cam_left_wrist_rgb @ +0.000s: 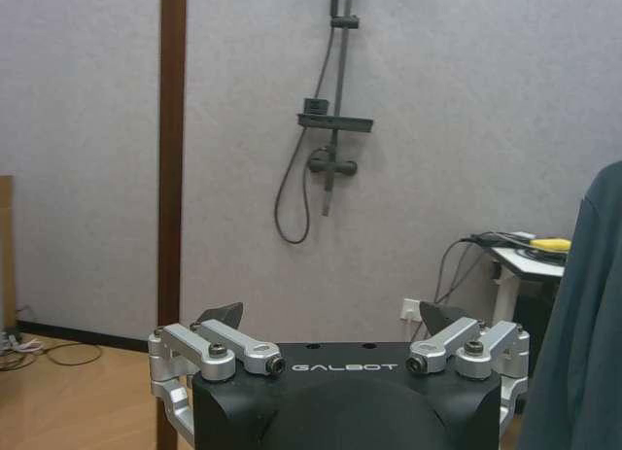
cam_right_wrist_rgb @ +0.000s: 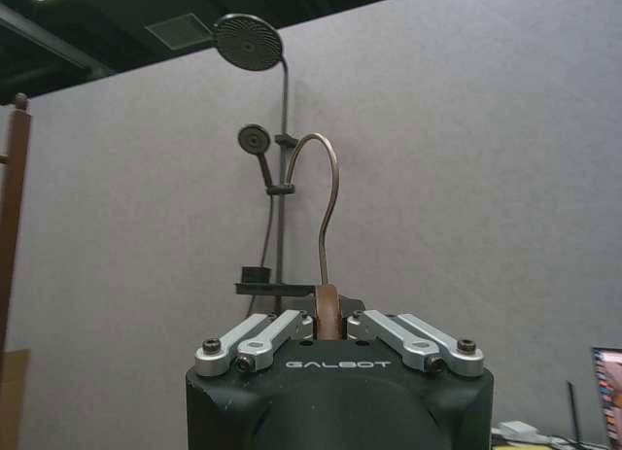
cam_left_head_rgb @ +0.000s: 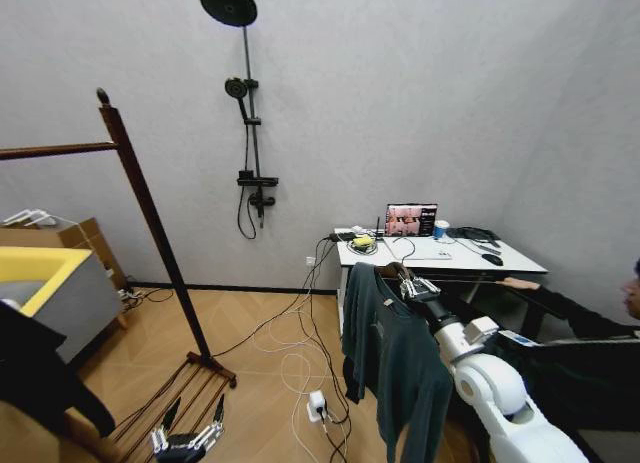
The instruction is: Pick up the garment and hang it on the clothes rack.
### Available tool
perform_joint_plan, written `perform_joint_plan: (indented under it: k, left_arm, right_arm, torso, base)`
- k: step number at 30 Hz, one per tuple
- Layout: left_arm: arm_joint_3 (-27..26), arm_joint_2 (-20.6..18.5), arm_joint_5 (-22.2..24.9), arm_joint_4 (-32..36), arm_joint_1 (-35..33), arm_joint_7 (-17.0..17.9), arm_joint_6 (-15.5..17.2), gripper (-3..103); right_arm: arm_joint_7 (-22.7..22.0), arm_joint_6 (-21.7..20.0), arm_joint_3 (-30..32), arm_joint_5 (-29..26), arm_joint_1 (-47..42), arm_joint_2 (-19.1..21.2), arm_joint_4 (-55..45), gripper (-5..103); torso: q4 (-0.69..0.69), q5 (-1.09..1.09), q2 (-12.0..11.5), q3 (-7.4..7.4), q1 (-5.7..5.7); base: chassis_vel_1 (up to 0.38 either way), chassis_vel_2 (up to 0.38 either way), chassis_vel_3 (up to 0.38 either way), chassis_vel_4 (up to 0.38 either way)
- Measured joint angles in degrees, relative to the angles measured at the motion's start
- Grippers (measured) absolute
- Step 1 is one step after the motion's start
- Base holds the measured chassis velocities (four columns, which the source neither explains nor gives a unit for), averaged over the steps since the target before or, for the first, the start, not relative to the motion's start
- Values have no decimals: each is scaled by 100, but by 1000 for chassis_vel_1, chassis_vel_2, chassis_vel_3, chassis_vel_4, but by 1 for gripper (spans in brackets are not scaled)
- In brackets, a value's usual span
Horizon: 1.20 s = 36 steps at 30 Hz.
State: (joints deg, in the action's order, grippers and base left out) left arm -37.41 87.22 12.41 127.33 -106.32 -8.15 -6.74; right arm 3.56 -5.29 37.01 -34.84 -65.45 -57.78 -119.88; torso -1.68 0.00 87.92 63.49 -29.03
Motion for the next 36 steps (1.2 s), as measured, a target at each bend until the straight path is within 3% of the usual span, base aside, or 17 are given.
perform_joint_plan:
  k: [36]
  left_arm:
    - [0,0,0,0,-1,0,0,100]
  right_arm:
    - [97,-88,-126,-187,181,173,-99,10]
  torso:
    - [5,0,48,31,-16]
  base:
    - [126,129,127,124]
